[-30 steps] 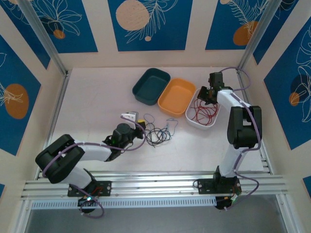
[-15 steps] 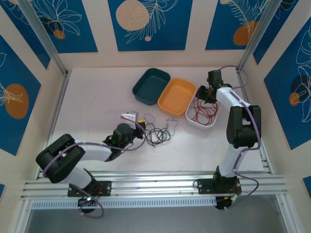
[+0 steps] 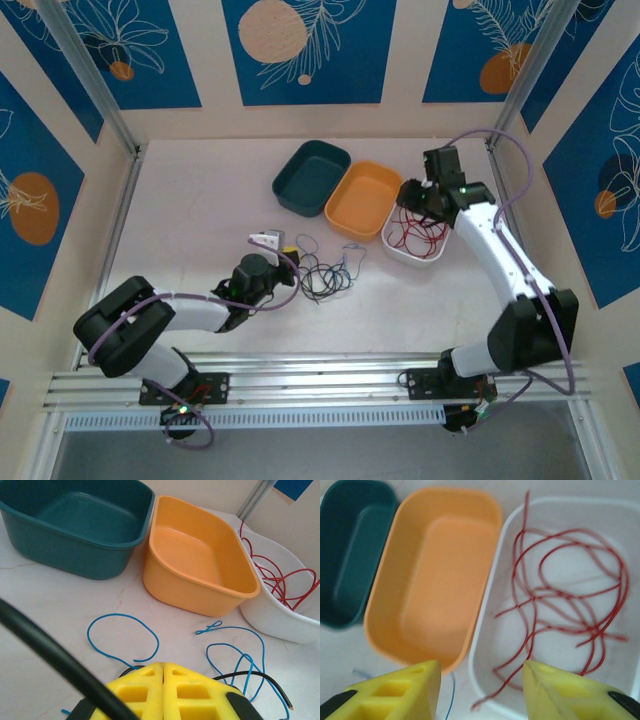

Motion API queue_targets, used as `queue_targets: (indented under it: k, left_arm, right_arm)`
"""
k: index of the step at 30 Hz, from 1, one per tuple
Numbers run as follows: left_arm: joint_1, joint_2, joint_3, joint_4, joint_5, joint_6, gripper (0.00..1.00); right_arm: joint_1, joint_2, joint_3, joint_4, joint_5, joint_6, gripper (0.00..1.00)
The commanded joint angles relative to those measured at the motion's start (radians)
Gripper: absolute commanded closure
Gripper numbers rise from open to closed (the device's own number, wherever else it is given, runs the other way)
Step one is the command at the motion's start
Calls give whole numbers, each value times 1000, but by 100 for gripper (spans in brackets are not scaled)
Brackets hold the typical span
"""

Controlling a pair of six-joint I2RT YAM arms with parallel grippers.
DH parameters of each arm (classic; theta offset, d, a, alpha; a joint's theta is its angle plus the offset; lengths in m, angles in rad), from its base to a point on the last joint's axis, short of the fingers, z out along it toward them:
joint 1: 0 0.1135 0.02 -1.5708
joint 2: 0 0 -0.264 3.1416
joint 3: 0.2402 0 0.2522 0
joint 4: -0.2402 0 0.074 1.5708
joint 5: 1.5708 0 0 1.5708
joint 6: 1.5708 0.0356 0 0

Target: Untangle the cables

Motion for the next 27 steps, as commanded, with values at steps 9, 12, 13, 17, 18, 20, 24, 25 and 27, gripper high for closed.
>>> queue_targets:
  k: [9, 12, 13, 17, 18, 20, 24, 25, 27]
  left_arm:
    - [18, -4, 5, 8, -4, 3, 100]
    - [18, -3, 7, 8, 1, -2, 100]
    - [19, -4, 5, 8, 1, -3, 100]
    - [18, -1, 4, 14, 2, -13, 100]
    - [20, 0, 4, 14, 2, -12, 100]
    - [20, 1, 4, 14, 3, -11, 100]
    - [20, 9, 9, 15, 6, -11, 100]
    - [20, 12, 10, 17, 7, -11, 100]
    - [20, 17, 10, 21, 8, -14, 100]
  right_arm:
    - [215, -36, -203, -29, 135, 147, 51]
    - [198, 3, -195, 21, 141, 129, 52]
    - [189, 18, -190, 35, 131, 122, 53]
    - [146, 85, -177, 93, 87, 101, 58]
    - [136, 99, -177, 104, 77, 99, 59]
    - [117, 125, -171, 124, 57, 91, 61]
    - [97, 146, -160, 151, 46, 81, 75]
    - [91, 146, -159, 155, 46, 80, 79]
    - [75, 144, -157, 161, 43, 80, 88]
